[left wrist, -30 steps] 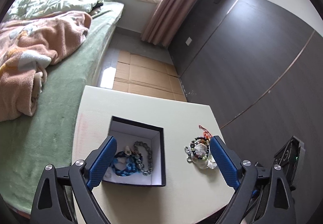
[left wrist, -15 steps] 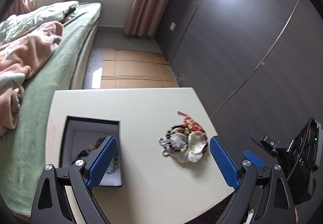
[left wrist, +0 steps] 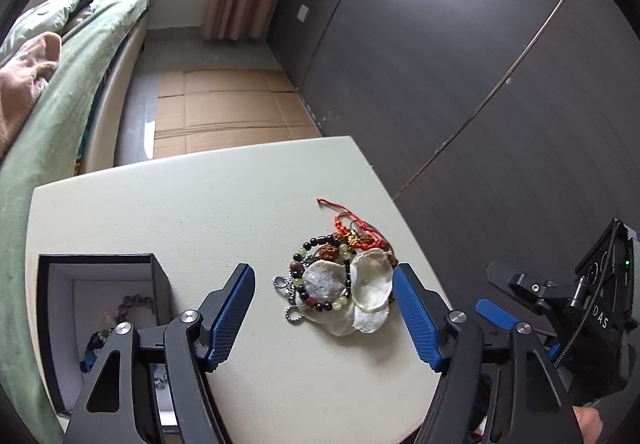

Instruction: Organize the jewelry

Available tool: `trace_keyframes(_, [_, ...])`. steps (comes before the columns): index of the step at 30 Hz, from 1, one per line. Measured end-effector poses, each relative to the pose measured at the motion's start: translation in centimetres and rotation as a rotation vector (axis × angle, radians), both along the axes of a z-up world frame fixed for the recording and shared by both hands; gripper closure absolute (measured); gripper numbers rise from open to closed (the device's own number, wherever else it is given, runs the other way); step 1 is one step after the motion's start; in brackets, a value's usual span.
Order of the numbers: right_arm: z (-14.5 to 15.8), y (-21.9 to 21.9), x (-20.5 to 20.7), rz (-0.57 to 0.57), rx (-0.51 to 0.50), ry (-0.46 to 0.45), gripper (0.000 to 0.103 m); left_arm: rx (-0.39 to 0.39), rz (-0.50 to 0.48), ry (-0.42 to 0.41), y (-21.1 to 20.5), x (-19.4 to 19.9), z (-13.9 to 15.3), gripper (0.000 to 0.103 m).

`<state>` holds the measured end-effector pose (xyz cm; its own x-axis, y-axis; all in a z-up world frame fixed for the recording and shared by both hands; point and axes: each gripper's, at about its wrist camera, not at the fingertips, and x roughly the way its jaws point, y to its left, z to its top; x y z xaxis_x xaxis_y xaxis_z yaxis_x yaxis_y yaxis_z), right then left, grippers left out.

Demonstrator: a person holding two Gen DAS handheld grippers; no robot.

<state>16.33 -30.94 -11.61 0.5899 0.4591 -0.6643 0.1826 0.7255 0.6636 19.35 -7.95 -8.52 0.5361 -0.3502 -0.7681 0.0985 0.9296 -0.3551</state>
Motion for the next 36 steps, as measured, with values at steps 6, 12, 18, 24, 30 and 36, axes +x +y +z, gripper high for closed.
trace_keyframes(6, [-4.4,0.9,1.6,0.019,0.081,0.164,0.042,-0.017,-0.030,0.073,-0.4,1.5,-2.5,0.039])
trace_keyframes(12, [-6.4,3.6,2.8,0.080,0.116,0.224,0.053,-0.051,-0.005,0.130,0.7,3.5,-4.0,0.048])
trace_keyframes(18, [-7.3,5.1,3.1,0.147,0.174,0.247,0.097,-0.059,0.002,0.172,0.8,4.4,-5.4,0.058])
trace_keyframes(24, [-3.4,5.0,2.3,0.148,0.149,0.049,0.100,-0.057,0.016,0.179,0.6,4.6,-5.8,0.074])
trace_keyframes(30, [-1.1,3.6,2.2,0.082,0.144,-0.066,0.100,-0.051,0.032,0.172,0.5,4.8,-6.1,0.077])
trace_keyframes(36, [0.4,2.7,2.5,0.020,0.112,-0.124,0.100,-0.045,0.046,0.181,0.4,5.3,-6.7,0.079])
